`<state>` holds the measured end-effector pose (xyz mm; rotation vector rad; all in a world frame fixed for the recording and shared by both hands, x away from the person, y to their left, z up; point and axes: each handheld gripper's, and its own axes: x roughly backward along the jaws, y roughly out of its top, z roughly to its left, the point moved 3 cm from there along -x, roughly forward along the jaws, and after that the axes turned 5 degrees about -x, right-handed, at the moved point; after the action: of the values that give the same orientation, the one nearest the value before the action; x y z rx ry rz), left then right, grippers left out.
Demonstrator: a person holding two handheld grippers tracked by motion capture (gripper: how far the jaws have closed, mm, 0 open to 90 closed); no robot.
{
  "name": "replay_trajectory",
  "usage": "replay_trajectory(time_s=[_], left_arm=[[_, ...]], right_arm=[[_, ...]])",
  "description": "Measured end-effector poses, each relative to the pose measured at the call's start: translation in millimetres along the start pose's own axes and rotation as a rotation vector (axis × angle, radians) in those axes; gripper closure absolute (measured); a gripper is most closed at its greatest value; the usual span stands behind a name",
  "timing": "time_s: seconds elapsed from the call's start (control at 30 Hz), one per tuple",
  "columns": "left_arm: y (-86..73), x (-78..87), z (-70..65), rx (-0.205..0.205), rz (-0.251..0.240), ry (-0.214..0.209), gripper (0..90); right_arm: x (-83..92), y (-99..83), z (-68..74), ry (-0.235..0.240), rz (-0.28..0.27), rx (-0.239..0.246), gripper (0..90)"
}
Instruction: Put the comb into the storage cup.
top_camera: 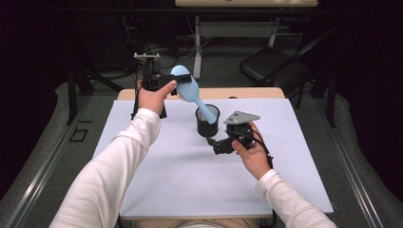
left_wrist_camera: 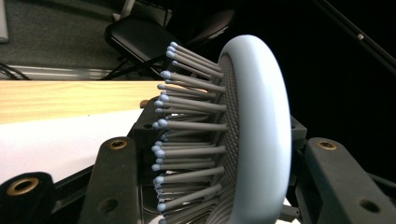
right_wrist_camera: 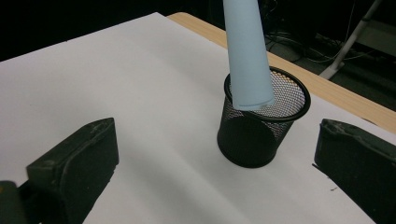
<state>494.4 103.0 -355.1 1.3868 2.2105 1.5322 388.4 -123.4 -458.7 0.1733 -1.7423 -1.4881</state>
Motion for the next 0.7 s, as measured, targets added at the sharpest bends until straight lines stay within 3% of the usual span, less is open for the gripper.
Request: replay_trajectory(time_s=[0.7], left_arm=[[10.5, -4.9, 5.0, -0.037, -0.045, 0.05, 50.1]], right_arm=[[6.6, -2.1, -7.1, -0.005, -0.021, -0.03, 0.0]])
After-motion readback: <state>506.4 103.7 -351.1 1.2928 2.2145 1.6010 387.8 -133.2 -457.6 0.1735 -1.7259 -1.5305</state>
